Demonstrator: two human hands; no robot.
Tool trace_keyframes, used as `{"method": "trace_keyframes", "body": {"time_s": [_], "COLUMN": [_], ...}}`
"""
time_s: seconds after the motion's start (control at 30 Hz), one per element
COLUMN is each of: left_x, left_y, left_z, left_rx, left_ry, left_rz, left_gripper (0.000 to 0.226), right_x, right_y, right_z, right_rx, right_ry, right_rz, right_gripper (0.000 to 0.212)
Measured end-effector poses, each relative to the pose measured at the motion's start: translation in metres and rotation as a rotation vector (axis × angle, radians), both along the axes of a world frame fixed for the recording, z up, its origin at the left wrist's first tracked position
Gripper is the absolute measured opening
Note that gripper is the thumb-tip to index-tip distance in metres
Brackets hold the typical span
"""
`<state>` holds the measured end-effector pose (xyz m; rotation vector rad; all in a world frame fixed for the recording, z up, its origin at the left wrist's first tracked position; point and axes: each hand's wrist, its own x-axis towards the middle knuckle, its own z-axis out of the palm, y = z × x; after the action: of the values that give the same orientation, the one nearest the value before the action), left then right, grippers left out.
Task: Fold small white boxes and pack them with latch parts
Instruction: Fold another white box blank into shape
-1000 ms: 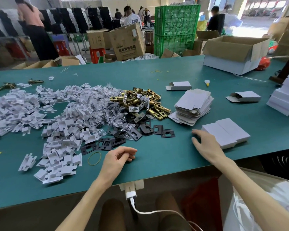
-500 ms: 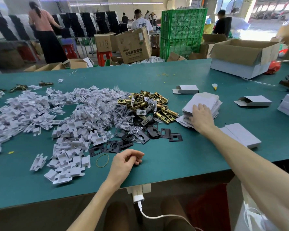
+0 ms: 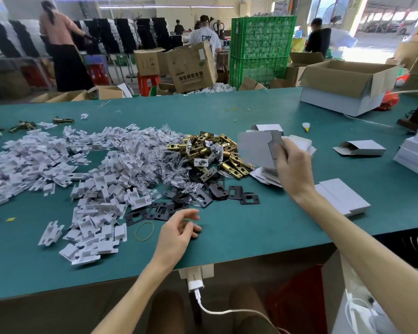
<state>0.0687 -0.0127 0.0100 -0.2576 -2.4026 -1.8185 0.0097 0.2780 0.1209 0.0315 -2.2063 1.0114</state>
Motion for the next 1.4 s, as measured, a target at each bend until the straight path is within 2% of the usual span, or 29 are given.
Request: {"method": "trace_keyframes", "body": {"time_s": [0.07, 0.13, 0.2, 0.3, 0.4, 0.47, 0.6, 0.8, 1.0, 1.4], "left_x": [0.007, 0.012, 0.013, 0.003, -0.008, -0.013, -0.013, -0.005, -0.002, 0.001], "left_y": [0.005, 0.007, 0.007, 0.006, 0.006, 0.006, 0.009, 0.011, 0.010, 0.007], "left_z": [0.006, 0.014, 0.030, 0.055, 0.069, 0.071, 0.071, 0.068, 0.063, 0.059], "left_rx": [-0.077, -0.213, -0.356, -0.699, -1.039, -1.153, -1.161, -1.224, -1.250, -1.259], "left_ry": [0.119, 0.243, 0.359, 0.479, 0.344, 0.240, 0.119, 0.222, 0.305, 0.313], "left_rz": [0.052, 0.082, 0.087, 0.045, -0.103, -0.191, -0.308, -0.249, -0.219, -0.231], "left_gripper": [0.044, 0.059, 0.076, 0.100, 0.118, 0.126, 0.136, 0.123, 0.121, 0.123], "right_x": [0.009, 0.021, 0.033, 0.044, 0.050, 0.055, 0.060, 0.064, 0.065, 0.068], "right_y": [-0.013, -0.027, -0.039, -0.054, -0.067, -0.075, -0.081, -0.080, -0.077, -0.076], "right_z": [0.001, -0.009, -0.025, -0.046, -0.057, -0.060, -0.059, -0.060, -0.066, -0.075], "right_rx": [-0.265, -0.521, -0.664, -0.738, -0.723, -0.717, -0.781, -0.739, -0.671, -0.709], "right_ry": [-0.106, -0.245, -0.345, -0.460, -0.529, -0.551, -0.548, -0.603, -0.626, -0.655], "right_rz": [0.074, 0.214, 0.314, 0.403, 0.433, 0.465, 0.494, 0.532, 0.546, 0.545], "right_gripper": [0.032, 0.020, 0.018, 0.020, 0.018, 0.017, 0.017, 0.028, 0.037, 0.046]}}
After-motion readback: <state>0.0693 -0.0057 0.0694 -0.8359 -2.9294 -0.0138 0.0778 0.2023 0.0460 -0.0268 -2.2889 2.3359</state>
